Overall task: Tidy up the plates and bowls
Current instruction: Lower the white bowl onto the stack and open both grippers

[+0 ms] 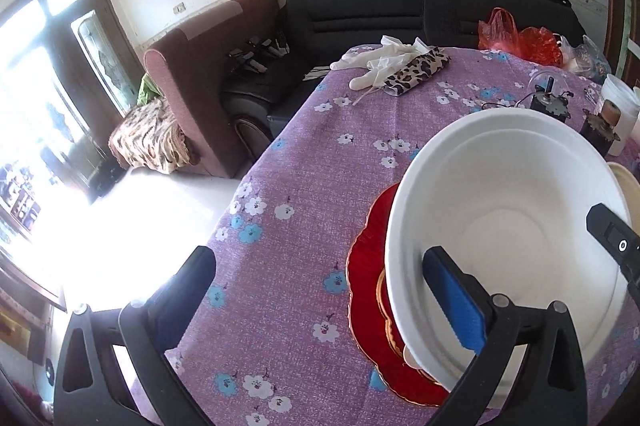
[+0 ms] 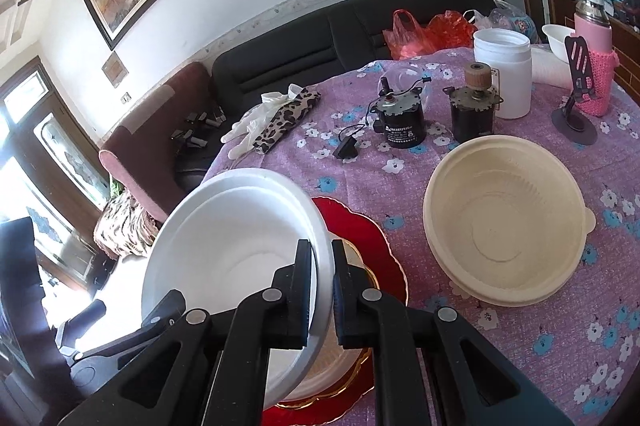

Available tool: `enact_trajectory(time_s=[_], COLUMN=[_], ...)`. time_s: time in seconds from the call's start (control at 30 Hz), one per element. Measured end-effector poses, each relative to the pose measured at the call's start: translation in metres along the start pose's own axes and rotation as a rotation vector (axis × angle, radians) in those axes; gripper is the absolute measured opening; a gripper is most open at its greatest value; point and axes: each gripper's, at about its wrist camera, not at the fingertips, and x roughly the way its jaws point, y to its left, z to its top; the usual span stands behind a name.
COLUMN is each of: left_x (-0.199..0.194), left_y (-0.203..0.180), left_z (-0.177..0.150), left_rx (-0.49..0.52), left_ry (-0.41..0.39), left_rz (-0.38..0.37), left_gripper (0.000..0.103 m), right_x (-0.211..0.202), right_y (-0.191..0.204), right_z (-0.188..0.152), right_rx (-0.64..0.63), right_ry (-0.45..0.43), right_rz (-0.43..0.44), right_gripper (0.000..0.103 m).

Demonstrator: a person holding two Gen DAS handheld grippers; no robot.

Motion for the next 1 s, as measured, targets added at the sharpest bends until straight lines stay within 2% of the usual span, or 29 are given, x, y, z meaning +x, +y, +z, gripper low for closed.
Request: enact_trajectory(time_s=[0.1, 0.3, 0.37, 0.43, 0.6, 0.7, 0.77, 0.87, 0.93, 1.0], left_x=[-0.007, -0.013, -0.001, 0.008, 0.011, 0.028, 0.033, 0.026, 0.023, 0.025], left_y=[-0.009, -0.006, -0.005, 0.000, 0.012, 0.023, 0.035, 0.045, 0.044, 0.038], left_z=[-0.002, 0.001, -0.002, -0.003, 0.001, -0.002, -0.002, 0.002, 0.003, 0.004], left_rx=[0.048, 0.056, 0.060, 0.026, -0.026, -0.113, -0.206, -0.243, -0.232, -0.199], left_ry=[-0.025, -0.038, 0.034, 0.078, 0.104, 0.195, 0.210, 0.164, 0.142, 0.142], left_rz=[0.027, -0.022, -0.109, -0.162, -0.209, -0.321, -0.366, -0.330, -0.297, -0.286], left_gripper=[0.103, 0.103, 0.103, 0.103, 0.103, 0.103, 0.103, 0.103, 0.103, 0.103], right_x=[-0.003, -0.006, -0.002, 0.001, 0.010, 0.008, 0.010, 0.013, 0.013, 0.010], right_y=[-0.007, -0.020, -0.023, -0.026, -0.028, -0.026, -0.024, -0.018, -0.014, -0.011], right_z=[0.002, 0.005, 0.004, 0.004, 0.001, 0.002, 0.002, 0.001, 0.000, 0.000], right_rx=[0.048, 0.123, 0.134, 0.143, 0.143, 0.122, 0.104, 0.064, 0.042, 0.009], right_ry=[-0.008, -0.016, -0.009, -0.002, 0.023, 0.014, 0.024, 0.035, 0.038, 0.013], right_rz=[0.044, 0.100, 0.092, 0.083, 0.077, 0.058, 0.045, 0.021, 0.011, -0.042], right_gripper=[0.010, 0.010, 0.010, 0.010, 0.010, 0.010, 0.010, 0.014, 0.019, 0.020])
